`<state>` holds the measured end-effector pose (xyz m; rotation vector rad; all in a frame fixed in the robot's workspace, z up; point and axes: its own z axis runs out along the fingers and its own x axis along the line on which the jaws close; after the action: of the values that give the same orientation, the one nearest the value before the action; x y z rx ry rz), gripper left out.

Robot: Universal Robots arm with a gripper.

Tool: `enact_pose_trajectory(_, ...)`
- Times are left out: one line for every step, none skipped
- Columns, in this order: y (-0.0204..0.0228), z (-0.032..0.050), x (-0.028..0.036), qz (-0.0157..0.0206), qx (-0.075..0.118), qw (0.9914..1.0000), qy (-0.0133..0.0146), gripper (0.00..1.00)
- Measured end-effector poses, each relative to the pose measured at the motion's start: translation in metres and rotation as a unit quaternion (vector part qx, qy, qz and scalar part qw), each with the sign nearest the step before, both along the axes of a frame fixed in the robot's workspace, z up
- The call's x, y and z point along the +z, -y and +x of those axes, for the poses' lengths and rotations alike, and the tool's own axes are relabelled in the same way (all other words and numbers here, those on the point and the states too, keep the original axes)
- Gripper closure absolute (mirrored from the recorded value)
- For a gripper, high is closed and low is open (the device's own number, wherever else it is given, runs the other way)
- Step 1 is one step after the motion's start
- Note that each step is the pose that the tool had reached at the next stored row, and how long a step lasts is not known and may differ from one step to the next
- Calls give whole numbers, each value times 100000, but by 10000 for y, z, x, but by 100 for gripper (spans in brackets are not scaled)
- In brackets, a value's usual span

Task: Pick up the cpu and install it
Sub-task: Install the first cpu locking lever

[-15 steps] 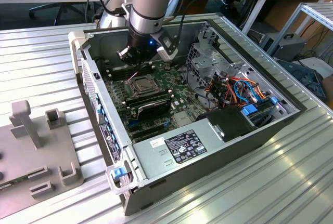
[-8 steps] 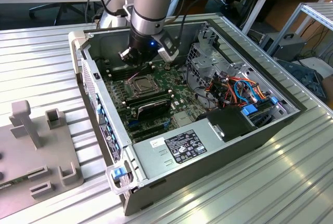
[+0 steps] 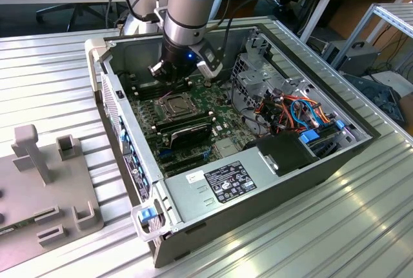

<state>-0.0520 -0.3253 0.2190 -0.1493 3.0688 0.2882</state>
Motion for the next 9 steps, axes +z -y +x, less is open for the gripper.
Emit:
enact_pose_trajectory(0,0,-3,0,-5,100000,-2,89)
enact_pose_trajectory(0,0,-6,-13,-11,100000,-10,89)
enact_pose_trajectory(0,0,-8,-14,-17,100000,-8,89)
enact_pose_trajectory(0,0,-11,-5,-26,100000,-3,89)
enact_pose_trajectory(0,0,-14,-3,-31,100000,-2,89)
enact_pose_trajectory(0,0,-18,-2,-41,100000,0,89)
enact_pose_trajectory(0,0,-21,-3,-52,100000,3,89)
enact_pose_trajectory(0,0,-24,-10,-60,100000,0,89)
enact_pose_trajectory(0,0,-26,-18,-69,100000,-3,89)
